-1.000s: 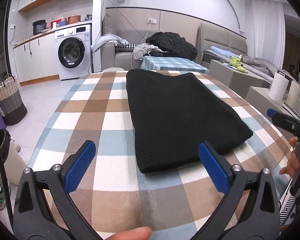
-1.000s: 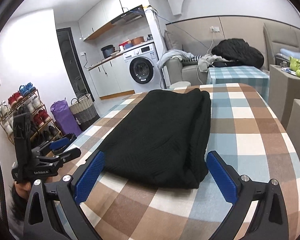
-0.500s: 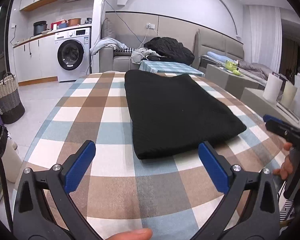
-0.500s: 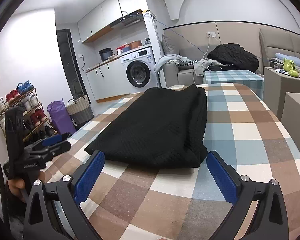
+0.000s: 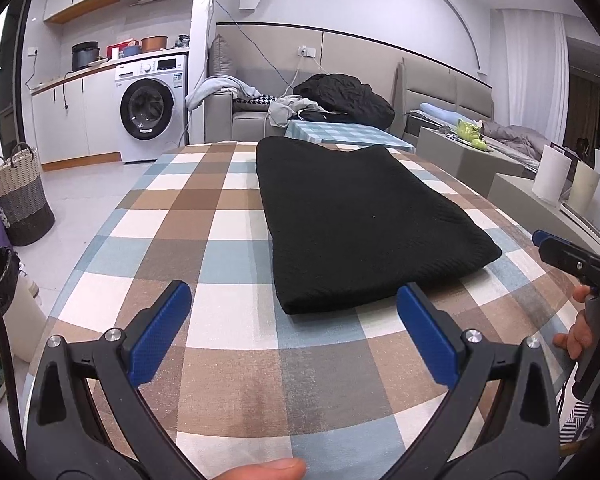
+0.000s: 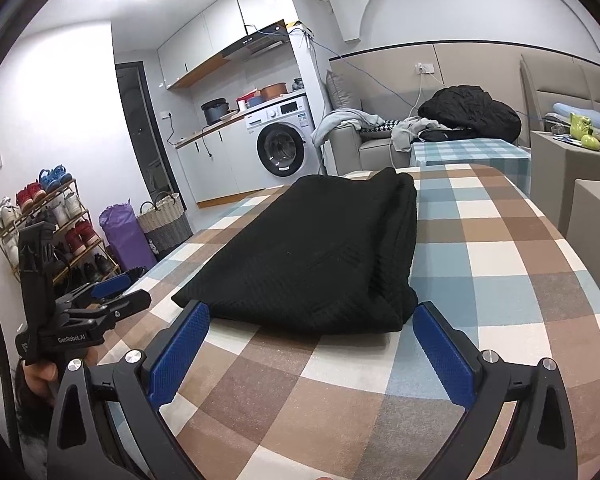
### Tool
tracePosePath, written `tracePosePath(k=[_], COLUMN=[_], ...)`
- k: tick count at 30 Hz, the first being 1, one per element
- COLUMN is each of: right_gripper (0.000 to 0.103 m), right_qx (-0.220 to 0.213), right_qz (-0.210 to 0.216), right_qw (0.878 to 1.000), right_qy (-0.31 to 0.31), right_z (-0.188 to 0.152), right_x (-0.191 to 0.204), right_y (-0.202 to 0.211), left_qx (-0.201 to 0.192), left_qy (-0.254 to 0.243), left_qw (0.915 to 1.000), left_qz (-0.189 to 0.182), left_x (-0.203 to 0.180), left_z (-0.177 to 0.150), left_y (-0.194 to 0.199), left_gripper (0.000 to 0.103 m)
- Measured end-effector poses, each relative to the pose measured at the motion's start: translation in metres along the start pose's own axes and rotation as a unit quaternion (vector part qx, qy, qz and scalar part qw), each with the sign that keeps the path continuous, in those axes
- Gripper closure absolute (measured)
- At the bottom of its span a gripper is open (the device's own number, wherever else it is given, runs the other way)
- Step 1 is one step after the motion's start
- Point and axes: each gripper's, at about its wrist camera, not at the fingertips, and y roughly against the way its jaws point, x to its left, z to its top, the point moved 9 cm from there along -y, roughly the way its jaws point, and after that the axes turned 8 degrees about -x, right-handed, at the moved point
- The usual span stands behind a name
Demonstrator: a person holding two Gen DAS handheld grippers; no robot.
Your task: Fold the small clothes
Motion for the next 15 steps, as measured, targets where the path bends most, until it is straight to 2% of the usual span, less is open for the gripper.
tracePosePath(k=[15], right_gripper=[0.0], right_qx=[0.004], right_qz=[0.001], right_qw=[1.0], right_qy=[-0.002], right_z=[-0.0011], right_x=[-0.003], right_y=[-0.0035], left_qx=[0.004], left_qy=[-0.009], left_qw=[0.9999], left_qz=[0.005], left_x=[0.0017], left_z=[-0.002], left_y=[-0.0029], left_gripper=[0.001])
